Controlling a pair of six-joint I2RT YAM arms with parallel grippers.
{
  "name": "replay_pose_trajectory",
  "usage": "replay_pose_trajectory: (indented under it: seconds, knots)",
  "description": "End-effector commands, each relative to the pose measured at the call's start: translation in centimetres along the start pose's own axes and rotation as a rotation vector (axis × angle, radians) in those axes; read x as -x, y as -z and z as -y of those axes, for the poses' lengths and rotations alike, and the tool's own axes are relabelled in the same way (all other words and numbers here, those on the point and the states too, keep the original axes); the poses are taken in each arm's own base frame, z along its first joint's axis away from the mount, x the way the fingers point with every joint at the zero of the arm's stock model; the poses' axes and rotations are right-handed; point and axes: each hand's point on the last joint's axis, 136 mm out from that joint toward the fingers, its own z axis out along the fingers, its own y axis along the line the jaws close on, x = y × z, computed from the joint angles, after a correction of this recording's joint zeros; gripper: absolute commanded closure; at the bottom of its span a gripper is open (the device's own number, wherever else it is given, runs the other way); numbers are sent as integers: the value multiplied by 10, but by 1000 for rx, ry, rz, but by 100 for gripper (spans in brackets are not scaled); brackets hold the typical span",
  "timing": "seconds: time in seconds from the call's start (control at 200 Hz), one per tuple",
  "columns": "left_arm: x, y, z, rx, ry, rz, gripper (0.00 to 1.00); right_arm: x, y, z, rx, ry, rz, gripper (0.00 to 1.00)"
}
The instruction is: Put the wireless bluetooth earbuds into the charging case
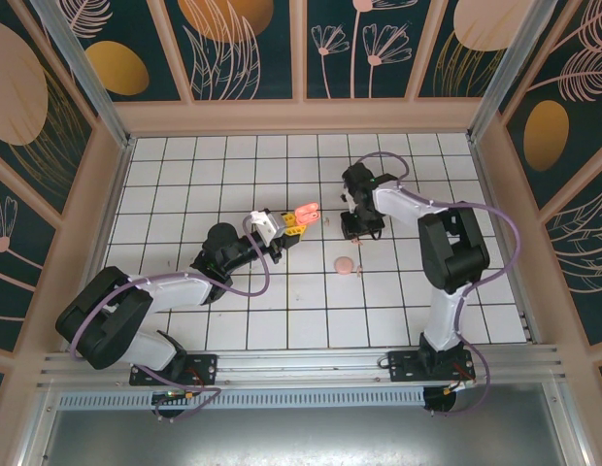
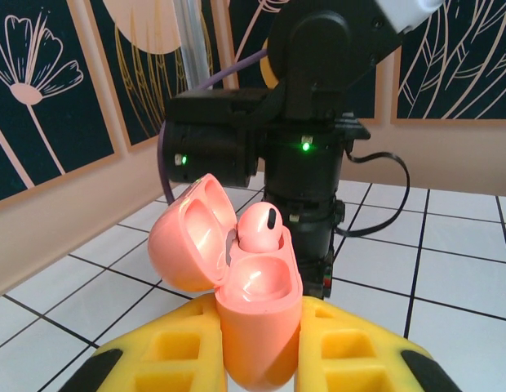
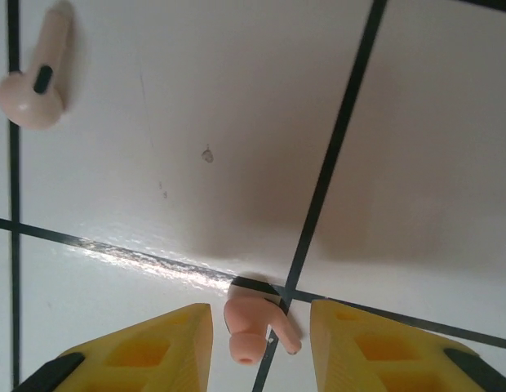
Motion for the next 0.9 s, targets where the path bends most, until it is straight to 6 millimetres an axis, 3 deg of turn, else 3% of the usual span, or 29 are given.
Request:
replay_pose_trajectory:
  seconds: [0.0,0.425,0.716,0.896]
  knots:
    - [11,-6,-1,-4,-23,26,89,-4,-3,6,-64,62,-54,64]
    - [10,-8,0,-9,-23,22,89,-5,-20,2,-52,78,-81,71]
    - [9,-9,-1,-11,-23,18,89,-11,-18,5,-60,62,-90,75]
    - [9,-9,0,-13,-24,19,89,-14,-16,4,-56,51,-93,71]
